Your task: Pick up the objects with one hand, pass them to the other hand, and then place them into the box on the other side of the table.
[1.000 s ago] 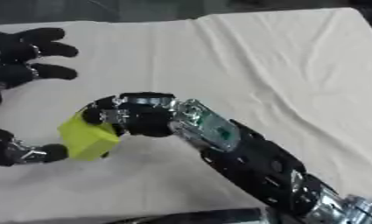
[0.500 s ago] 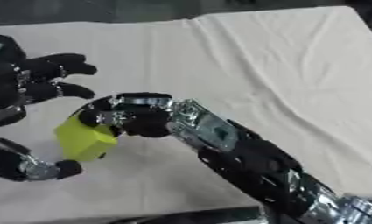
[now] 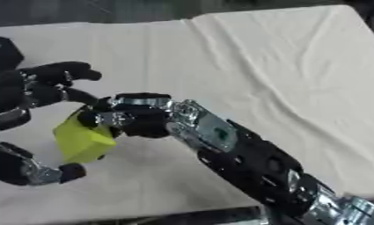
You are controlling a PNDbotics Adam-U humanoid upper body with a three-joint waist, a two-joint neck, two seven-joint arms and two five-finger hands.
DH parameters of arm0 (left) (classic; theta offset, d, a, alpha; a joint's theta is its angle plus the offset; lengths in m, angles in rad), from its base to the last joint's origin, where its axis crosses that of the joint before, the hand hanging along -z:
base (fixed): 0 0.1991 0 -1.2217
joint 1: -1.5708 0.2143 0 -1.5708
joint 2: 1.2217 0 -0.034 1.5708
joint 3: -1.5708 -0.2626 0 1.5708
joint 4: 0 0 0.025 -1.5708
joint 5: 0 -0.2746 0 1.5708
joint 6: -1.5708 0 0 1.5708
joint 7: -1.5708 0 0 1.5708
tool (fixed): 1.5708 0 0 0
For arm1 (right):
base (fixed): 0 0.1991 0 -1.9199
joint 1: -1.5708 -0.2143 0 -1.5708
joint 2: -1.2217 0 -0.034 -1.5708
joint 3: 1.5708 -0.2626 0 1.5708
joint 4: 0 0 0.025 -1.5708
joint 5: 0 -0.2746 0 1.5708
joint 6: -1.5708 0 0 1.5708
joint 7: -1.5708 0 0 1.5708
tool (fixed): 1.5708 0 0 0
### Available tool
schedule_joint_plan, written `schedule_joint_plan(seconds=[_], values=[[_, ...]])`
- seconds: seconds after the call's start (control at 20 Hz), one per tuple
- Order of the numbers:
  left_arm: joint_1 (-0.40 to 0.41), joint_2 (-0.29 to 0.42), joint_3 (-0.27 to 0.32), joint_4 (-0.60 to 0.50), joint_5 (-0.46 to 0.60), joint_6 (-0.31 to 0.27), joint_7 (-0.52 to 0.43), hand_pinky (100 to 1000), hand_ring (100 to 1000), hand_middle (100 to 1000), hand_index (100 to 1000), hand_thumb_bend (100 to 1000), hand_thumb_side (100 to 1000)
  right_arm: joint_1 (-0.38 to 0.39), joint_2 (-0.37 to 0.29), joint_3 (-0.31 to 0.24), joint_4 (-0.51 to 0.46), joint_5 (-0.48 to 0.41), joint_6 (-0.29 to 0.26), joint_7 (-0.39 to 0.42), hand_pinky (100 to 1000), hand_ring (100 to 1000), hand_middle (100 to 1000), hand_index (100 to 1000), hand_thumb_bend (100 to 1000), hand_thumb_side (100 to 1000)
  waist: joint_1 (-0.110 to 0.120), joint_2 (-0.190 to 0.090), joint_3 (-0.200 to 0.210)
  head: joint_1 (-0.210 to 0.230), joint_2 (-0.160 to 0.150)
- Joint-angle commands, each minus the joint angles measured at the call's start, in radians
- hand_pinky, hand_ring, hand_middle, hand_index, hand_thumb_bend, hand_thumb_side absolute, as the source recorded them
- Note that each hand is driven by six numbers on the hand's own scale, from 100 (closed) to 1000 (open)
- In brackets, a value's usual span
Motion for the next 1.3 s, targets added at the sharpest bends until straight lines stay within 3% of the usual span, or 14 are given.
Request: schedule_joint_plan(seconds=[0.05,0.7,1.1,1.15,1.3], values=[[-0.006,0.009,0.004,-0.012,-0.02,0.018,0.006,789,1000,914,813,479,518,-0.016,-0.001,-0.008,-0.028,-0.003,0.001,0.0,546,745,464,783,100,594,0.001,-0.02,-0.002,-0.002,-0.002],[0.021,0.007,-0.018,-0.012,-0.116,0.071,0.003,779,1000,897,775,482,504,-0.014,-0.001,-0.009,-0.029,-0.005,0.002,0.001,547,744,464,782,100,597,0.003,-0.019,-0.007,-0.002,-0.002],[0.025,-0.001,-0.028,-0.012,-0.085,0.092,0.042,754,1000,867,653,276,374,-0.011,-0.001,-0.009,-0.028,-0.004,0.001,-0.006,542,741,464,781,100,614,0.003,-0.019,-0.007,-0.009,-0.002],[0.025,-0.001,-0.028,-0.012,-0.082,0.097,0.048,748,1000,856,624,193,320,-0.01,-0.001,-0.01,-0.029,-0.003,0.001,-0.009,542,742,474,784,100,641,0.003,-0.019,-0.007,-0.01,-0.002],[0.025,-0.001,-0.029,-0.012,-0.076,0.113,0.067,744,1000,844,591,100,165,-0.009,-0.001,-0.01,-0.03,-0.002,-0.004,-0.015,547,748,504,798,100,686,0.003,-0.02,-0.007,-0.012,-0.002]])
